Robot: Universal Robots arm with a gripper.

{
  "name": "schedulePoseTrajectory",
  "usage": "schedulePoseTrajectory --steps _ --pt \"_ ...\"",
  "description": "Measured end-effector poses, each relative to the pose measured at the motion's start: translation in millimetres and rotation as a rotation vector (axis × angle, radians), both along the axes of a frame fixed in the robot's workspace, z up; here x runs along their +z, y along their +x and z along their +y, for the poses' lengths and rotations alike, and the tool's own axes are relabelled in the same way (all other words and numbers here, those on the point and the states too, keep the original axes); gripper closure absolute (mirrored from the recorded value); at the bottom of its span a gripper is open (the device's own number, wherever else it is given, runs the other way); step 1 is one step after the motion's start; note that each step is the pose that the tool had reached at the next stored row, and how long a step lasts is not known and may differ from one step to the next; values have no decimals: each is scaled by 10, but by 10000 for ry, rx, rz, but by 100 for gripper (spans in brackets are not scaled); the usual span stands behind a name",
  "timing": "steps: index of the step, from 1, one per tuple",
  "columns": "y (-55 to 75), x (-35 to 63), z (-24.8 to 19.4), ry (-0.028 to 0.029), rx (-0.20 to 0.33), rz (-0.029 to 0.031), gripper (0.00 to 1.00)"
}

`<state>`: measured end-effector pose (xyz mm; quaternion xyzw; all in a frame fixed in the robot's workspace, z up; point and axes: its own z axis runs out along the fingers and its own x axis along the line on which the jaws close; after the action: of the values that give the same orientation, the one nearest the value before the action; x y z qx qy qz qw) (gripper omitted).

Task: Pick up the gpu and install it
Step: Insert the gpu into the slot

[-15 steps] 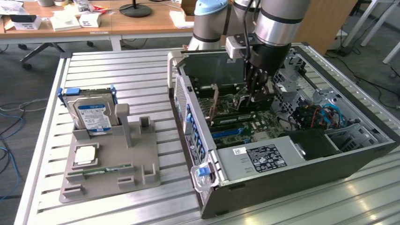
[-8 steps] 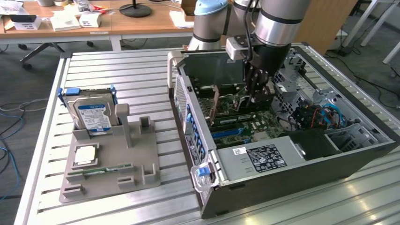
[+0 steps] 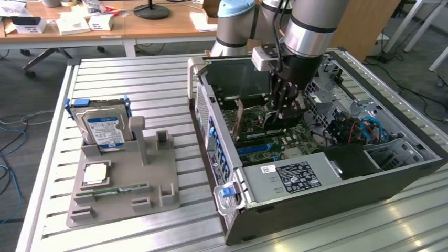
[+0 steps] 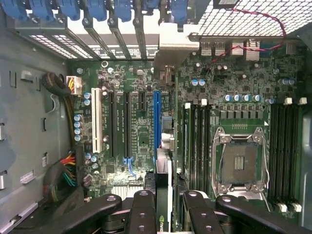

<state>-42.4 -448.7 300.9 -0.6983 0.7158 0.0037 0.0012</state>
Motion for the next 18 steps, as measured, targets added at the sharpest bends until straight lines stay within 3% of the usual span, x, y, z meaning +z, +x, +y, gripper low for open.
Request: schedulePoseTrajectory --steps 3,18 --pt "0 -12 -3 -17 86 62 73" --pt "-1 -139 -16 7 93 63 73"
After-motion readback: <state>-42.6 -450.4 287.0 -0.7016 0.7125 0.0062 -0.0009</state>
